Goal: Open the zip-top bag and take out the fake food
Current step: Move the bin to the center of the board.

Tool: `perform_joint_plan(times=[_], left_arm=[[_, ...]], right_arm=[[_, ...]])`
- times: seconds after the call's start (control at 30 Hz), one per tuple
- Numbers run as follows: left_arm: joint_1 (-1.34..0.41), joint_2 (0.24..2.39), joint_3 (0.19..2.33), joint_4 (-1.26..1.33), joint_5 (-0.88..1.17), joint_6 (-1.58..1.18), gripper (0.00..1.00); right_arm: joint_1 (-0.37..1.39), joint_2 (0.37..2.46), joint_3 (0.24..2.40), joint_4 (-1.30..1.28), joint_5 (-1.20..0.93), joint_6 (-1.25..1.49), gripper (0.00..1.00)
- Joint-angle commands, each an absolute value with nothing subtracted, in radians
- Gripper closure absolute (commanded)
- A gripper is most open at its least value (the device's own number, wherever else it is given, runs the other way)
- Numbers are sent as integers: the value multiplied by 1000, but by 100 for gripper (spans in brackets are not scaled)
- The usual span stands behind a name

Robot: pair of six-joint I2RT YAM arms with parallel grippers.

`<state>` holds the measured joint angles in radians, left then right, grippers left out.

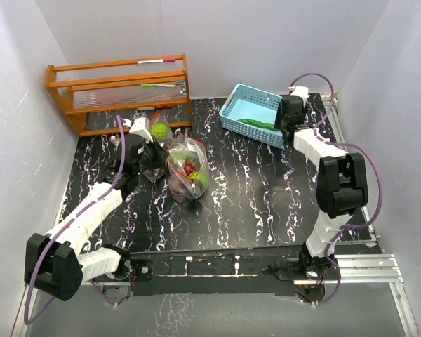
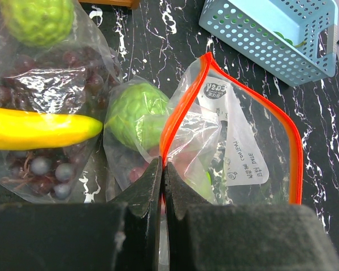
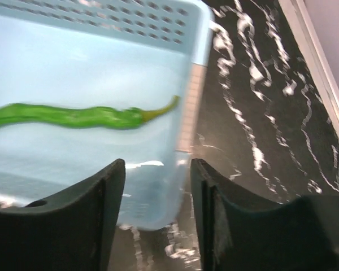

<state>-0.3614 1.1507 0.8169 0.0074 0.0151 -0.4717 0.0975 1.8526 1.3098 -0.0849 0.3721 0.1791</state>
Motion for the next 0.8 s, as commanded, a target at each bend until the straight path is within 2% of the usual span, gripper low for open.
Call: perform_joint_plan(times=[0.0,0.13,0.23,0.37,0.5,0.77], left_arm=[[-352,1144,814,32,24,-474,100],[-352,1150,820,33,31,-474,100],[-352,1148,830,25,31,-468,100],[-352,1145,828,28,31,-468,100],[-352,1158,840,31,51,-471,100],[-353,1172,849,41,78,-475,100]], right_arm=[[219,1752,1315,-6,378,126,54],[300,1753,1283,-29,334,184,70],[311,1737,1207,-25,236,272,71],[278,1738,1149,-11,218,320,73],[169,1780,1180,-50,93,381,73],[8,1894,1290,-28,46,403,72]])
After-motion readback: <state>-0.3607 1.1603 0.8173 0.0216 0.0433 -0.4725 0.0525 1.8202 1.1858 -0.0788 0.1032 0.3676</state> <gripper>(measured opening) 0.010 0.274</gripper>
